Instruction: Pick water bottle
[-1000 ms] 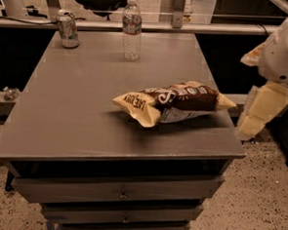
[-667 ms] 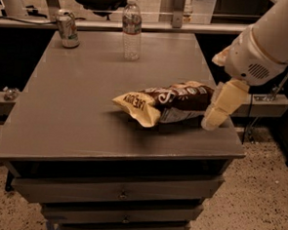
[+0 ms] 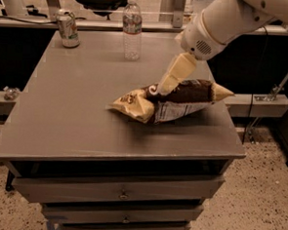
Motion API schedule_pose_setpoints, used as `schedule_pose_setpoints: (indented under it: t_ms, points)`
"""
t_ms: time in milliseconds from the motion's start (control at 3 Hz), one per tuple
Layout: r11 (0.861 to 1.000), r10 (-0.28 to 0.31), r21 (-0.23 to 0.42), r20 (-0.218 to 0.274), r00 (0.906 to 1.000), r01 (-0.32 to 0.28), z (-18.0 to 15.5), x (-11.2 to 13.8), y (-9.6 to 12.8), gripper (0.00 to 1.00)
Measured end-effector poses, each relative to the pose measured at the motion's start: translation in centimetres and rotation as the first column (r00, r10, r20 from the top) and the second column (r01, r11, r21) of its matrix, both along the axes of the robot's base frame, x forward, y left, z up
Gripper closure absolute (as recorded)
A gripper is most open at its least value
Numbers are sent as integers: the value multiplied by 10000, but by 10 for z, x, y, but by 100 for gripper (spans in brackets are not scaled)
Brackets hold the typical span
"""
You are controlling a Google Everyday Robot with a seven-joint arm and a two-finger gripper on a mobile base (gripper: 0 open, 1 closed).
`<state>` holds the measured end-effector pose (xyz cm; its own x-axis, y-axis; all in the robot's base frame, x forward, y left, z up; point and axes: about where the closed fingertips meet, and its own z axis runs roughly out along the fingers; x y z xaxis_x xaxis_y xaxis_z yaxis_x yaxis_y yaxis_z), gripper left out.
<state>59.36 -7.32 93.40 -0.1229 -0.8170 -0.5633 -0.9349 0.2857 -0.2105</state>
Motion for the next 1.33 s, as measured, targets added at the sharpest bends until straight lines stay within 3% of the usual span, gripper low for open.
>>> schedule_pose_setpoints:
  t_ms: [333, 667, 1333]
  points:
    - [9975, -110, 698, 276, 9996, 90, 6, 57, 24, 0]
    - [9918, -282, 1262, 435, 9987, 225, 2, 98, 43, 0]
    - [9574, -1168, 2711, 473, 9920, 998, 0, 153, 47, 0]
